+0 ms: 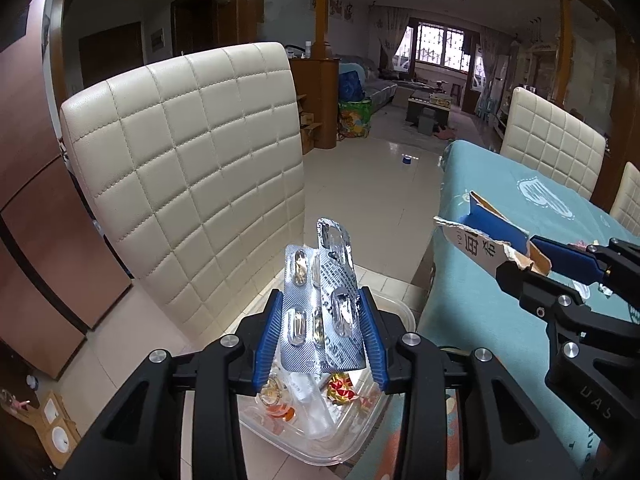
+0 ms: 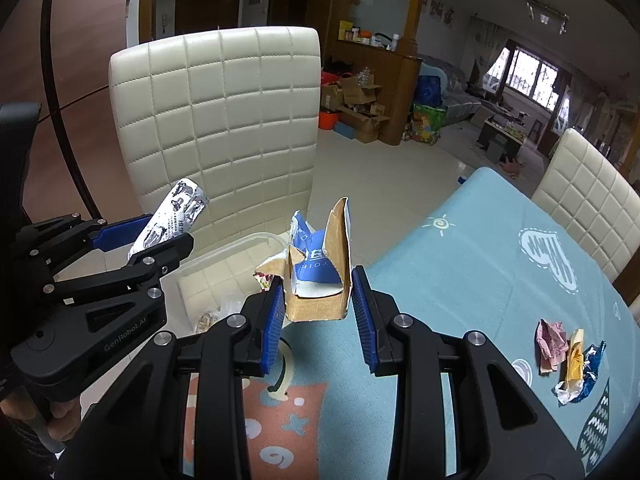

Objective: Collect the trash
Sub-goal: 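Open the left tool over the bin while the right tool releases the carton into it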

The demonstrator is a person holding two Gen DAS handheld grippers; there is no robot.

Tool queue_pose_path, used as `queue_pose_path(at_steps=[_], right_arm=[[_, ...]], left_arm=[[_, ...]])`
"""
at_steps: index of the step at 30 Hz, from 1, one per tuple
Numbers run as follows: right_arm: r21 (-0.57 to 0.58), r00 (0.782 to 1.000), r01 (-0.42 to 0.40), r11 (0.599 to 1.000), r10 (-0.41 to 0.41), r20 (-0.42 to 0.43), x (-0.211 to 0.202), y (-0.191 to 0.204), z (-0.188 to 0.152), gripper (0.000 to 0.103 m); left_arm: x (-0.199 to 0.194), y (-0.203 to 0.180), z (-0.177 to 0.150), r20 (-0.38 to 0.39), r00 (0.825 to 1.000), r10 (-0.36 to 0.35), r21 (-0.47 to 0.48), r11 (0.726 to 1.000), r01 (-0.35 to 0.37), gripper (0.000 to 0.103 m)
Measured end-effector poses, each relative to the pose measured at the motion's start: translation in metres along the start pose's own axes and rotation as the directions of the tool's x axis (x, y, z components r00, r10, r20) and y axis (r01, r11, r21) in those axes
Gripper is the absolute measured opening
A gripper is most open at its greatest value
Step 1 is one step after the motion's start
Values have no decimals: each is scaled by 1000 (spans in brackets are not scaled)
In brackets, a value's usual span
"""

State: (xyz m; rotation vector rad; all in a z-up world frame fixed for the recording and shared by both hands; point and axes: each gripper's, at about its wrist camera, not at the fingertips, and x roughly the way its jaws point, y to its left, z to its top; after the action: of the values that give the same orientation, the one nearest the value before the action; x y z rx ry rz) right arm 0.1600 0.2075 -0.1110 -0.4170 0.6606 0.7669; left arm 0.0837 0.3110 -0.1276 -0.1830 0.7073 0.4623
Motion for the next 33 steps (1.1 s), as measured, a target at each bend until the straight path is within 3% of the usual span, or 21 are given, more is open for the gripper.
queue_pose_path(at_steps=[2,3,4,14,33], right_arm=[[0,1000,0,1000,0,-3,2,0,-1,34],[3,1000,-2,1000,2,-6,2,-1,-1,34],[6,1000,-3,1000,3,-8,3,-2,-1,34],[-5,1000,-16,1000,16,-16,6,4,-1,34],[-27,998,-63,998,63,-6,4,16,8,36]], left_arm=[[0,2,1,3,1000,7,-9,1000,-7,58],[-1,4,1,9,1000,3,-23,1000,-2,76],[-1,7,0,15,1000,-3,-36,999,4,82],[-3,21,-3,9,1000,7,-74,997,-7,82],[-16,34,-9,26,994,105,-67,992,-103,82]])
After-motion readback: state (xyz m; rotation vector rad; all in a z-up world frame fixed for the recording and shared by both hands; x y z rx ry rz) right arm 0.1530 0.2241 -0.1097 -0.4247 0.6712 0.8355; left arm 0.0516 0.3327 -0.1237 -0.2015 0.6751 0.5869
